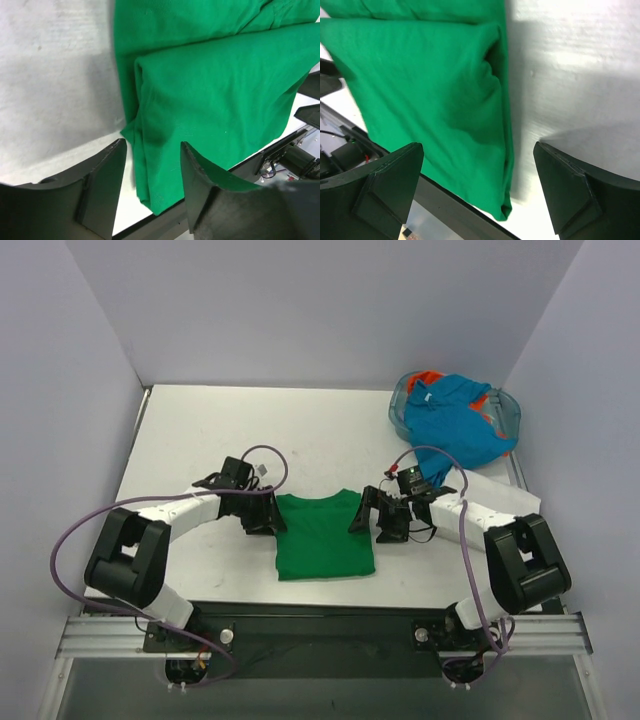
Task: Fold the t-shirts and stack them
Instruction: Put the neatly folded tshirt into the corner of the board with the right arm
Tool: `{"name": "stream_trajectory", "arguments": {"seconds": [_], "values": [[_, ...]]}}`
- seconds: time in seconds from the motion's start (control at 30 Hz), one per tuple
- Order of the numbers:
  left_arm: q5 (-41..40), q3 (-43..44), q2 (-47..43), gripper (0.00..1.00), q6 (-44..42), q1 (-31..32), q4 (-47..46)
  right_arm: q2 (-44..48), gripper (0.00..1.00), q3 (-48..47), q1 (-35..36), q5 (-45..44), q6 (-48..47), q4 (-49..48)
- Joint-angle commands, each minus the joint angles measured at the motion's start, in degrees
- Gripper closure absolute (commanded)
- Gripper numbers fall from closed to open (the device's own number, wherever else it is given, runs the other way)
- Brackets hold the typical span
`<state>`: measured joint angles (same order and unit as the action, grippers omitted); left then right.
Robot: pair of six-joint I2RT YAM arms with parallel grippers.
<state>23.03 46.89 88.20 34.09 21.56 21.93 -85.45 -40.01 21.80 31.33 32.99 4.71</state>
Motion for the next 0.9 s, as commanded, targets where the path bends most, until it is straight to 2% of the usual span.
{"name": "stream_trajectory", "arguments": {"seconds": [0.0,0.13,0.17,0.27,0.43,0.53,0.63,0.73,0.77,0.8,0.83,0.87], "values": [[3.78,1.36,2.23,0.46,-0.07,-0.38,-5.85,-2.26,0.00,0.72,-0.62,1.54,-1.52,-3.83],[2.47,0.30,4.52,0.61,-0.86,-0.47,-4.89,-4.63,0.00,2.04,-0.71,2.15,-1.18,-7.68],[1.50,0.30,4.78,0.69,-1.56,-0.56,-3.75,-5.25,0.00,2.48,-0.36,2.15,-0.65,-8.39],[0.01,0.39,5.84,0.79,-2.79,-0.64,-1.99,-7.01,0.00,3.27,0.95,1.45,-0.39,-10.42],[0.00,-0.05,7.86,0.87,-3.41,-0.73,-1.72,-11.83,0.04,2.74,4.21,1.27,0.67,-13.32],[0.44,-0.57,8.39,0.88,-3.59,-0.73,-2.16,-14.64,0.08,1.96,6.49,1.63,1.99,-14.99],[1.05,-0.84,8.65,0.88,-3.67,-0.73,-2.68,-16.50,0.16,0.99,8.78,1.19,2.34,-15.08],[1.67,-0.58,9.00,0.87,-3.85,-0.73,-2.77,-16.77,0.37,-0.68,9.57,-0.30,1.99,-12.72],[1.76,-0.58,9.09,0.85,-3.76,-0.73,-2.69,-16.59,0.49,-1.64,9.66,-0.74,1.64,-11.84],[1.85,-0.23,8.83,0.81,-3.68,-0.73,-2.69,-16.33,0.56,-2.17,9.66,-2.05,1.29,-9.31],[1.93,-0.14,8.65,0.68,-3.50,-0.73,-2.60,-15.37,0.70,-2.70,9.66,-3.28,0.50,-7.80],[1.93,-0.05,8.30,0.64,-3.59,-0.82,-2.51,-14.66,0.95,-3.66,9.58,-4.60,0.15,-6.31]]}}
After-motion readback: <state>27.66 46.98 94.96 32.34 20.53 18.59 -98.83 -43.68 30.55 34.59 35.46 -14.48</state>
